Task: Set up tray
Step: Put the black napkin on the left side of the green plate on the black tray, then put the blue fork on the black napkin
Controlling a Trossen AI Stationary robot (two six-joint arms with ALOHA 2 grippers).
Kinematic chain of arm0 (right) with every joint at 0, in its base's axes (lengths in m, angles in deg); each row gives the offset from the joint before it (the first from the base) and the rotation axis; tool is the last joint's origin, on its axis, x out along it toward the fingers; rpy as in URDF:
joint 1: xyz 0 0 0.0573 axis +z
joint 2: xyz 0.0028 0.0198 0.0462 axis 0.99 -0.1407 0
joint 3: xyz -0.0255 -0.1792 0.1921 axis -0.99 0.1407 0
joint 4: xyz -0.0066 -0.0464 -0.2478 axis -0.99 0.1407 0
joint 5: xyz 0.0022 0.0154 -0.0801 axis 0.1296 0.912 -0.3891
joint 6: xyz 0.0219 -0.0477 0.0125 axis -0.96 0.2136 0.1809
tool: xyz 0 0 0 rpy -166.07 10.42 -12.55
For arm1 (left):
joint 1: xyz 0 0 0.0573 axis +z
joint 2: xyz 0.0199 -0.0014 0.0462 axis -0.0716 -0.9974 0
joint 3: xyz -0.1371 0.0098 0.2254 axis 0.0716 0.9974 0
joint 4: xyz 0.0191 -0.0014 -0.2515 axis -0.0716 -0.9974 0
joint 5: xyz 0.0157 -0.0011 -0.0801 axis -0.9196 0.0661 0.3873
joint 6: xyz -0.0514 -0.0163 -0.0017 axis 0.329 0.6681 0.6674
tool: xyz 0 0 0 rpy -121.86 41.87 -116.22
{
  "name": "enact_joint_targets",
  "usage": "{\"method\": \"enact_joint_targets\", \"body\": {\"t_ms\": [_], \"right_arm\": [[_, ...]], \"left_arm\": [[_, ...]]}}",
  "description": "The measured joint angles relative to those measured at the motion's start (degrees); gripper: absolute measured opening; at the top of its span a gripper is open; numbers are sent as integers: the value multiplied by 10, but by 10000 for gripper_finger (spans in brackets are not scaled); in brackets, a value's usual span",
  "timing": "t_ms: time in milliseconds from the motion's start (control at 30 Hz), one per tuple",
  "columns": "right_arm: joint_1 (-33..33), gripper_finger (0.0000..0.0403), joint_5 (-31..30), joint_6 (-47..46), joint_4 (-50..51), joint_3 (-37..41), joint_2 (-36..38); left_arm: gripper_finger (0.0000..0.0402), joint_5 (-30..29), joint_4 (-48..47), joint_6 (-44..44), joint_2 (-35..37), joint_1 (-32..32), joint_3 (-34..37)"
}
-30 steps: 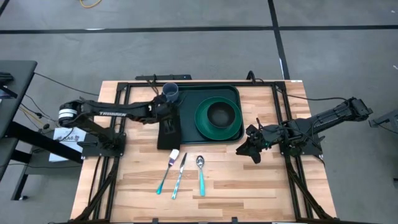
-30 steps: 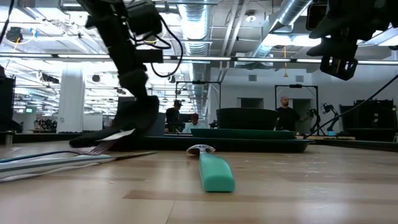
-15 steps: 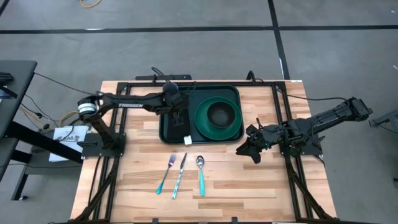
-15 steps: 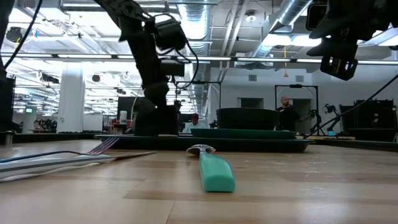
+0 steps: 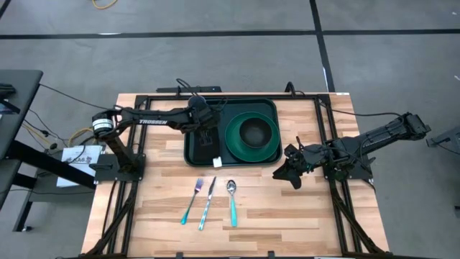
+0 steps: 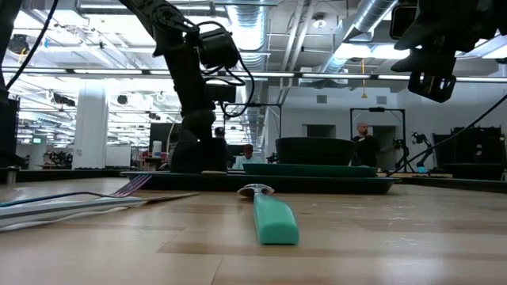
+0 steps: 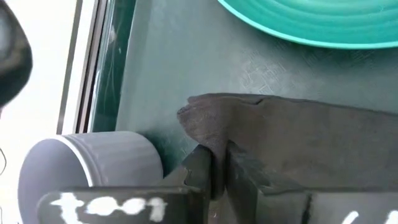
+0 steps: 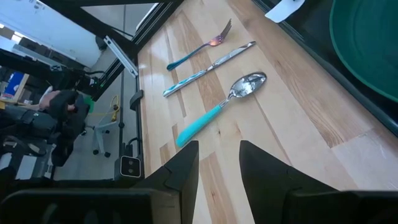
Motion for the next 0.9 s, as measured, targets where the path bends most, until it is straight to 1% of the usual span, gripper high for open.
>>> {"method": "enact_joint_targets", "body": {"t_ms": [167,333,400,533,700,900], "right_arm": [[0,108,0,0,0,0,0],[0,108,0,0,0,0,0],[0,108,0,0,0,0,0],[0,108,0,0,0,0,0],[0,108,0,0,1,0,0],[0,108,0,1,3,0,0]], "left_arm": [[26,-9,7,0,0,0,0],[31,-55,19,0,0,-5,0],[38,-53,20,-1,0,-5,0],[61,-46,20,14,0,-5,0],[102,-22,20,17,0,-5,0],[148,-33,20,17,0,-6,0]]}}
